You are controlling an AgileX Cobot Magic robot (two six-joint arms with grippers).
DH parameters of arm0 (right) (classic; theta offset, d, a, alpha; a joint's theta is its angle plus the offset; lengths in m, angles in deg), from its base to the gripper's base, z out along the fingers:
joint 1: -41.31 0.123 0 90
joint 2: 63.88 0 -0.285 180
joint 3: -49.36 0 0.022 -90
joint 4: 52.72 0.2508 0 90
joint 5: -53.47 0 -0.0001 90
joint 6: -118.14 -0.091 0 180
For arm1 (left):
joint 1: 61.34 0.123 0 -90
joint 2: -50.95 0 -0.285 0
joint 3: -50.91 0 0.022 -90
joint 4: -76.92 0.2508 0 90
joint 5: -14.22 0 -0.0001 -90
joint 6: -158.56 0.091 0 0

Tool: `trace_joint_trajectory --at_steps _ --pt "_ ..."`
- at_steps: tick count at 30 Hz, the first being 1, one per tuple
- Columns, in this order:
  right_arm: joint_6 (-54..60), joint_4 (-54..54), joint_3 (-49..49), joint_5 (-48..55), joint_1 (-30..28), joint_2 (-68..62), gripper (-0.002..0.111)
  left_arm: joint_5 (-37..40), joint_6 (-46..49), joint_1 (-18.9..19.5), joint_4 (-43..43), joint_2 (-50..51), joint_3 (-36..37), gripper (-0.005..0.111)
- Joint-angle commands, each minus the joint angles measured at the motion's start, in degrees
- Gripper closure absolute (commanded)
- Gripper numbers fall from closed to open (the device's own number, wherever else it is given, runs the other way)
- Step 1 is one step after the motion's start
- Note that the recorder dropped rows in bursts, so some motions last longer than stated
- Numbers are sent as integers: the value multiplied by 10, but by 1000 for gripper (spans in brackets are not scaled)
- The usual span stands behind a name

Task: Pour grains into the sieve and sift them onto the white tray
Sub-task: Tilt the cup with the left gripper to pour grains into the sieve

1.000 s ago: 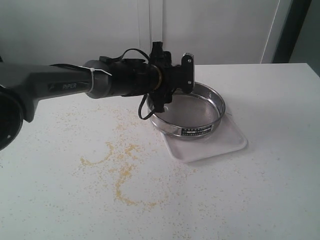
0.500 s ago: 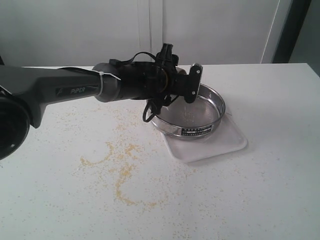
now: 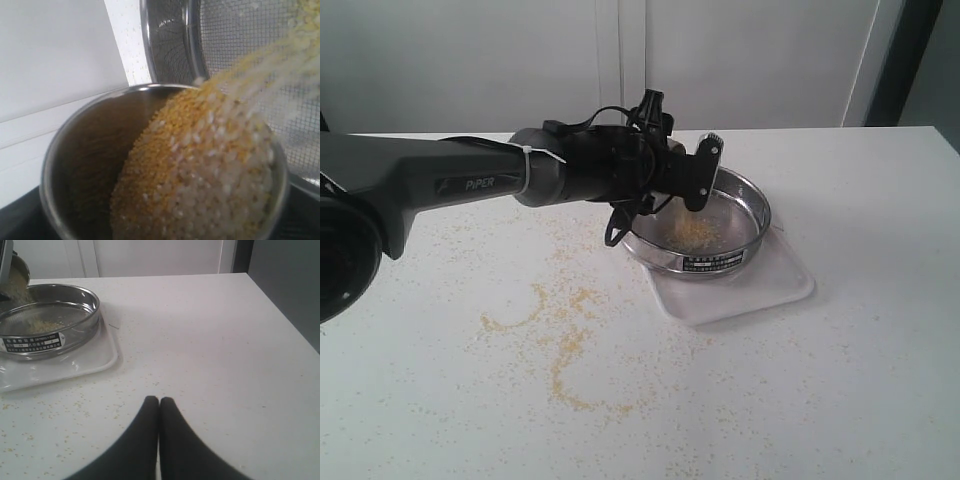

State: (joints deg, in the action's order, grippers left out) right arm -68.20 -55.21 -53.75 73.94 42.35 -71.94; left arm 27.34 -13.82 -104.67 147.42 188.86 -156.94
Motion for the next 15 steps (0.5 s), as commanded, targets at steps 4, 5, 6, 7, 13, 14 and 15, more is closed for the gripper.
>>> trace_joint_trajectory --at_steps 4,5,6,7,13,14,15 --pt "1 -3 3 -9 -3 3 108 -3 -1 -3 48 -4 -7 107" --pt "1 -3 3 -9 -3 3 108 4 -3 -1 48 -1 -7 107" --pt "1 -3 3 -9 -3 3 108 13 -3 -1 48 0 -7 107" --pt "1 -3 3 -9 -3 3 108 21 -1 -3 48 0 -7 107" --pt "1 -3 3 -9 -3 3 108 36 1 -13 86 9 -7 107" --pt "1 -3 3 -9 -3 3 108 53 1 -13 102 12 -7 107" --pt "1 -3 3 -9 -3 3 108 65 1 -17 114 12 -7 107"
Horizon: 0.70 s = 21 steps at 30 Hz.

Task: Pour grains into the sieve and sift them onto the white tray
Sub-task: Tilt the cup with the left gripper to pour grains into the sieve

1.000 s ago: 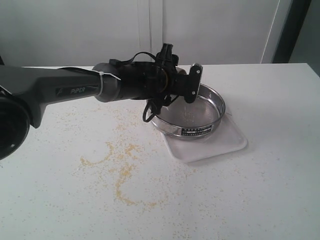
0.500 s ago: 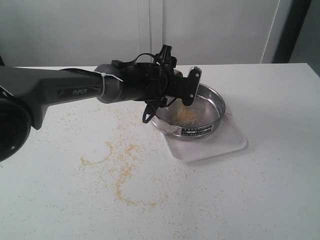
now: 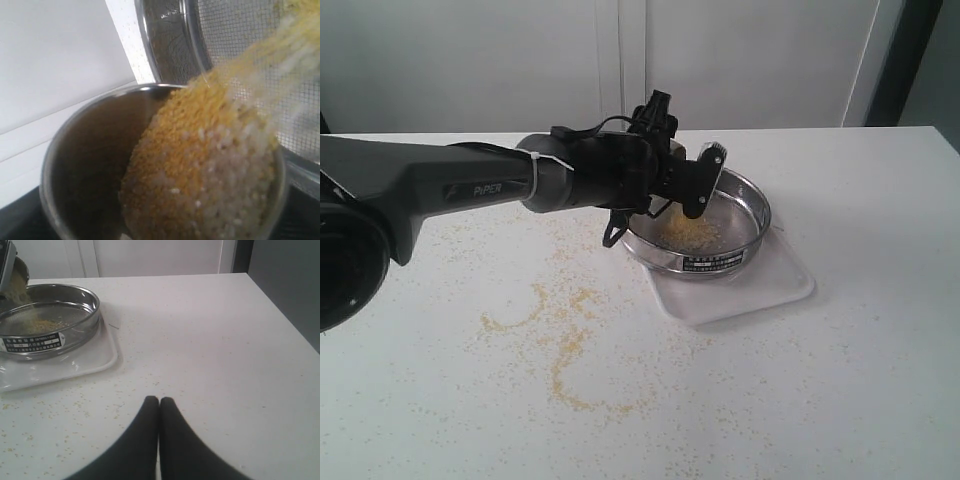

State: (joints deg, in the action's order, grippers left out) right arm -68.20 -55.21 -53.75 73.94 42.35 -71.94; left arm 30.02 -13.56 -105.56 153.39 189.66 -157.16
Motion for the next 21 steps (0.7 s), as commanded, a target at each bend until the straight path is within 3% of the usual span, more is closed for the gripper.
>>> trace_joint_trajectory --at_steps 1,12,16,21 --pt "1 -3 3 -9 -3 3 108 51 -2 -11 61 4 -5 107" --pt "1 -3 3 -9 -3 3 108 61 -36 -34 170 8 -5 107" --pt "1 -3 3 -9 -3 3 108 115 -35 -38 231 17 -5 107" --pt "1 -3 3 -9 -3 3 108 130 -32 -42 235 17 -5 107"
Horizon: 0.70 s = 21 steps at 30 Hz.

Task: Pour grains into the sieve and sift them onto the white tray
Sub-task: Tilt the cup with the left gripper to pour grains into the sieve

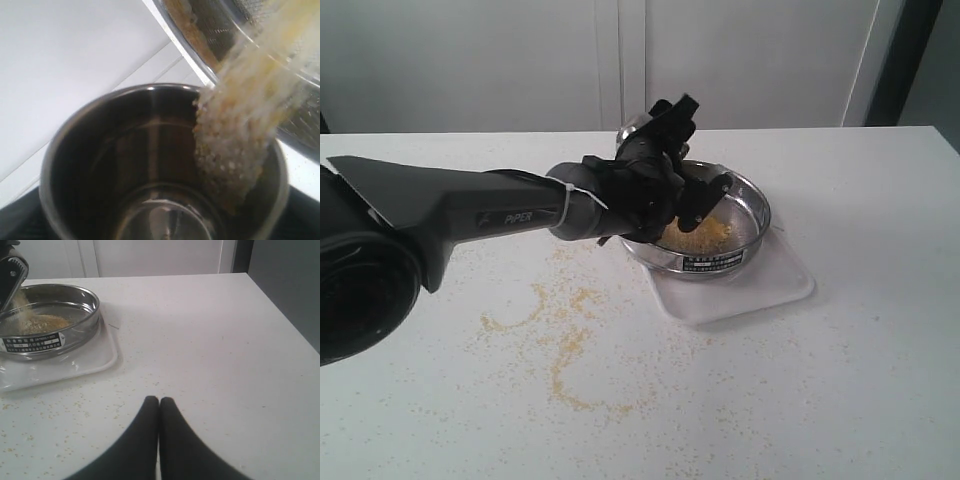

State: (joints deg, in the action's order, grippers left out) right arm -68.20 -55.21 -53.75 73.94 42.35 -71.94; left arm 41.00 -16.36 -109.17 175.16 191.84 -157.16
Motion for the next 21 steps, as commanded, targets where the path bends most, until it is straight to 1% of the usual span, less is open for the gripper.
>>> trace_joint_trajectory --at_steps 1,4,7,9,12,16,18,19,21 --pt "1 -3 3 -9 -3 3 108 28 -4 -7 17 -5 -5 107" --pt "1 -3 3 -9 -3 3 108 45 9 -16 17 -5 -5 107" --pt "1 -3 3 -9 -3 3 108 42 14 -10 17 -3 -5 107" --pt "1 -3 3 -9 -3 3 108 58 14 -9 17 -3 -5 107" --pt "1 -3 3 -9 -3 3 108 94 22 -22 17 -3 -5 107" --pt "1 -3 3 -9 -3 3 108 62 22 -15 17 -1 -5 107" --pt "1 -3 3 -9 -3 3 108 81 22 -15 17 0 -5 107" --pt "1 -3 3 -9 -3 3 108 94 26 -22 17 0 -5 107" --pt "1 -3 3 -9 -3 3 108 95 26 -30 17 -1 -5 107"
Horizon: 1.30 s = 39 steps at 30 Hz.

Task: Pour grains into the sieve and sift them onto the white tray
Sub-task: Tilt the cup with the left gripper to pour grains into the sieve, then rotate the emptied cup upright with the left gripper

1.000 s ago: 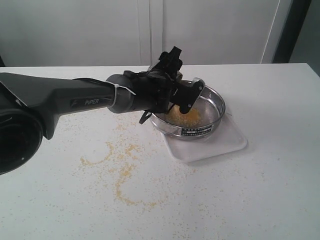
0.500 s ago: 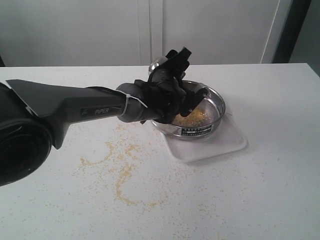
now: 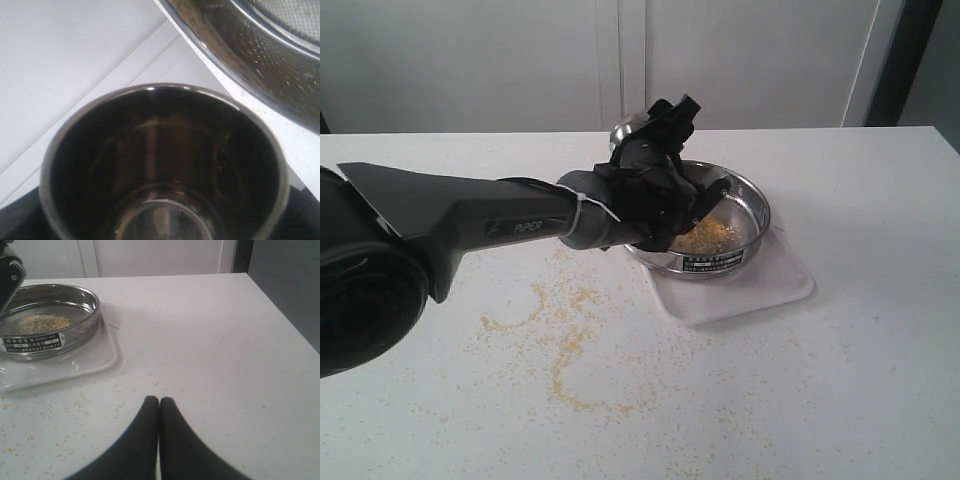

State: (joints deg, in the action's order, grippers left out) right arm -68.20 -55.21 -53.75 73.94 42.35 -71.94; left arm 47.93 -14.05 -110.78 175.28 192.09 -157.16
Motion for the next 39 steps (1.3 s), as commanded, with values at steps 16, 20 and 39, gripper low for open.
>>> trace_joint_trajectory --at_steps 16,20,39 --pt "1 -3 3 -9 -3 3 108 58 3 -22 16 -8 -5 107" --pt "1 -3 3 -9 -3 3 108 39 2 -19 16 -10 -7 107" --pt "1 -3 3 -9 -3 3 108 98 -87 -31 16 -9 -14 107"
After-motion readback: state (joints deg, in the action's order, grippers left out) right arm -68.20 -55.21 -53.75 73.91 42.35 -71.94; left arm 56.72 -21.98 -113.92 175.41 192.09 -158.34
